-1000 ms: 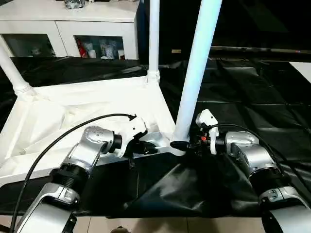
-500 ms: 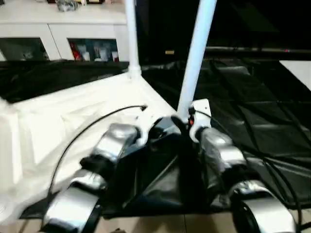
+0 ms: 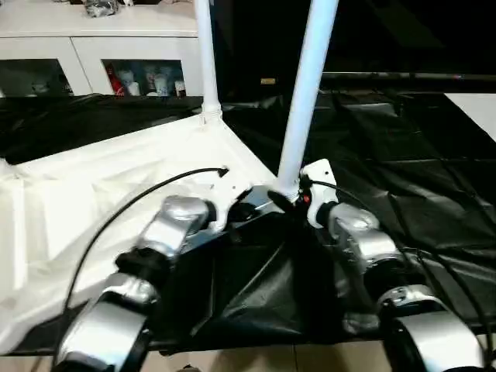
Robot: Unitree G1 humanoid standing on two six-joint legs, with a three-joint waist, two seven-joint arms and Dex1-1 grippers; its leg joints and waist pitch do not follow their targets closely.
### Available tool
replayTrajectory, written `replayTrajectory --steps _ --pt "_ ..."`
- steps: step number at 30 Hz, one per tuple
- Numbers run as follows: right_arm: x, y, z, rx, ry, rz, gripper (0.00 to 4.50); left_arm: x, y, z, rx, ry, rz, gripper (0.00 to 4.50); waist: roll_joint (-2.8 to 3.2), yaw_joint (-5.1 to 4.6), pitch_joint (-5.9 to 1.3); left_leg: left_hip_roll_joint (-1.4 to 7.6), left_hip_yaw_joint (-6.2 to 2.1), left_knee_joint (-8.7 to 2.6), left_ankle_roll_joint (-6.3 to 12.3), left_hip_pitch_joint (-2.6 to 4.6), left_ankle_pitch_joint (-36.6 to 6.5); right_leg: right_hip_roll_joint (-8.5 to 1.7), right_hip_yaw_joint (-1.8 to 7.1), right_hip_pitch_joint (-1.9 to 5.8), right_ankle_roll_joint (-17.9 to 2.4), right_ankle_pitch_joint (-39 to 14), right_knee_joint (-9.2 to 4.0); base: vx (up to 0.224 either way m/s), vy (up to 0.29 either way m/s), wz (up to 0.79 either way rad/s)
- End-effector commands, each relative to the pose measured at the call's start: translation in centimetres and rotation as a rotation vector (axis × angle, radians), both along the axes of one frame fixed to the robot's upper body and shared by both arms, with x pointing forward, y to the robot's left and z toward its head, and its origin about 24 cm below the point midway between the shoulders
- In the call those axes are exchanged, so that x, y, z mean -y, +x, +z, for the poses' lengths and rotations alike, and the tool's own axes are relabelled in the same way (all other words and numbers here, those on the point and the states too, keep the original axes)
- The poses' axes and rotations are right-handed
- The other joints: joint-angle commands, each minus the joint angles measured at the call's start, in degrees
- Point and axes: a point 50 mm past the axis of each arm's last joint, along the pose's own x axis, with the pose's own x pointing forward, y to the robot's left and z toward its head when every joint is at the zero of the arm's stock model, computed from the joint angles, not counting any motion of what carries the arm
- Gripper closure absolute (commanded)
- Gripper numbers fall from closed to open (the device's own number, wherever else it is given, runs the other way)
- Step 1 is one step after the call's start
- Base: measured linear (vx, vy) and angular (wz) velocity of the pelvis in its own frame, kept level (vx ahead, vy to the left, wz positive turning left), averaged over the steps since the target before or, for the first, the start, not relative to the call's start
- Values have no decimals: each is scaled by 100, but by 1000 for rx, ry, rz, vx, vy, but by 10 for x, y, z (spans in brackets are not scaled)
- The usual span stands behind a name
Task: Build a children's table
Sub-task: Rotate leg to tighten
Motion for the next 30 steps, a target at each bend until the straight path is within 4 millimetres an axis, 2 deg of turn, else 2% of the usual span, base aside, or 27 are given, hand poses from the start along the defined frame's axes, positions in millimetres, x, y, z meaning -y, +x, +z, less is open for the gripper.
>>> replayTrajectory --steps 1,3,8,11,12,20,25,28,30 --pt "-3 -5 6 -2 30 128 55 10 -7 9 17 -102 -116 450 -59 31 -383 147 -5 -328 380 12 -1281 -349 282 328 -1072 -1505 -460 0 0 0" --pt "3 -8 9 -31 50 199 55 3 -9 10 3 -98 -144 450 -37 58 -392 161 1 -320 429 26 -1278 -334 280 326 -1154 -1340 -434 0 0 0" --pt "13 -14 9 -66 36 292 55 -6 -15 11 -27 -113 -183 450 -51 87 -387 167 5 -318 389 29 -1292 -346 283 319 -1214 -1367 -426 0 0 0" --pt "14 -16 8 -76 25 314 91 -9 -17 11 -30 -111 -189 450 -52 100 -381 165 0 -327 335 39 -1313 -355 284 314 -1183 -1525 -440 0 0 0" --pt "14 -17 7 -78 23 318 91 -10 -17 11 -33 -111 -191 450 -61 103 -380 163 0 -328 327 34 -1303 -357 285 315 -1159 -1564 -440 0 0 0" --pt "10 -19 4 -90 33 334 163 -14 -22 10 -50 -111 -205 450 -63 116 -381 161 1 -328 316 36 -1271 -353 287 304 -1124 -1585 -438 0 0 0" --pt "5 -16 -6 -100 32 214 171 -11 -18 8 -33 -98 -140 450 -74 105 -373 156 -6 -342 252 42 -1339 -359 289 297 -1047 -1766 -456 0 0 0" --pt "1 -13 -12 -112 36 91 172 -6 -12 6 -16 -90 -65 450 -68 63 -365 146 -18 -357 167 50 -1410 -362 291 289 -977 -1929 -483 0 0 0" --pt "-5 -9 -19 -132 57 -84 173 2 -2 3 -7 -59 43 450 -71 26 -360 135 -13 -362 122 65 -1420 -348 302 270 -956 -1933 -491 0 0 0"
